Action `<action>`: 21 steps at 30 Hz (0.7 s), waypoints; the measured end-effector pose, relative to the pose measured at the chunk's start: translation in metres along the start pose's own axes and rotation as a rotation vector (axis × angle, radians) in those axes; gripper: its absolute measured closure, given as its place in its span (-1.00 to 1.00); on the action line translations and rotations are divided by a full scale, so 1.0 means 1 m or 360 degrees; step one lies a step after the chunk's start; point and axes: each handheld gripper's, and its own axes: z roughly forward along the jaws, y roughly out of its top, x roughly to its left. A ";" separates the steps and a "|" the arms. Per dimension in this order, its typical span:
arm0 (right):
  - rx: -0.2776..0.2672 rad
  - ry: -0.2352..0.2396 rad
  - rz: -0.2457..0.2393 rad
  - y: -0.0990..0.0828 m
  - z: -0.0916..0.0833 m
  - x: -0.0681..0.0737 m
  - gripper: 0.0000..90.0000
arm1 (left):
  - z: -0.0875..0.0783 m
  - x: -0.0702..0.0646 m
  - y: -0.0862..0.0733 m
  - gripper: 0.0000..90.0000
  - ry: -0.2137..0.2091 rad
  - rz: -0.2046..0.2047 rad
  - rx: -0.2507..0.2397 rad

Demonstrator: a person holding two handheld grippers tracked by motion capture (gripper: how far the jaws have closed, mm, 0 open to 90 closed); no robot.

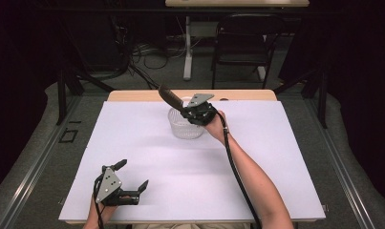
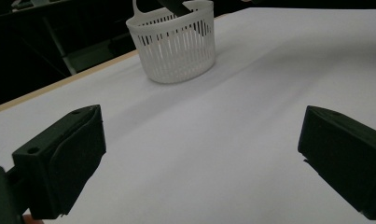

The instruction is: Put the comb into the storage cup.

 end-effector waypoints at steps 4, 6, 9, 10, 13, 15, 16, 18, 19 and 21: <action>0.0030 0.0004 -0.0017 -0.001 0.001 0.000 0.60 | 0.000 0.000 0.000 -0.98 0.0000 -0.0001 0.0000; 0.0029 0.0001 -0.0020 -0.001 0.001 0.000 0.60 | 0.000 0.000 0.000 -0.98 -0.0002 0.0000 0.0002; 0.0048 -0.0001 -0.0023 -0.002 0.002 0.000 0.60 | 0.000 0.000 0.000 -0.97 -0.0002 0.0001 0.0002; 0.0051 0.0000 -0.0019 -0.002 0.002 0.000 0.60 | 0.000 0.000 0.000 -0.97 -0.0001 0.0000 0.0002; 0.0065 0.0009 -0.0022 -0.002 0.003 0.000 0.60 | 0.000 0.000 0.000 -0.97 -0.0001 -0.0001 0.0001; 0.0070 0.0010 -0.0020 -0.002 0.003 0.000 0.60 | 0.000 0.000 0.000 -0.97 -0.0002 -0.0001 0.0001; 0.0070 0.0013 -0.0019 -0.002 0.003 0.000 0.60 | 0.000 0.000 0.000 -0.97 -0.0002 -0.0001 0.0002; 0.0097 0.0019 -0.0028 -0.002 0.003 0.000 0.60 | 0.001 0.000 0.000 -0.97 -0.0002 -0.0001 0.0005; 0.0103 0.0017 -0.0029 -0.002 0.004 0.001 0.60 | 0.001 0.000 0.000 -0.97 -0.0001 0.0000 0.0005; 0.0107 0.0019 -0.0030 -0.002 0.004 0.000 0.60 | 0.001 0.000 0.000 -0.97 -0.0001 -0.0001 0.0005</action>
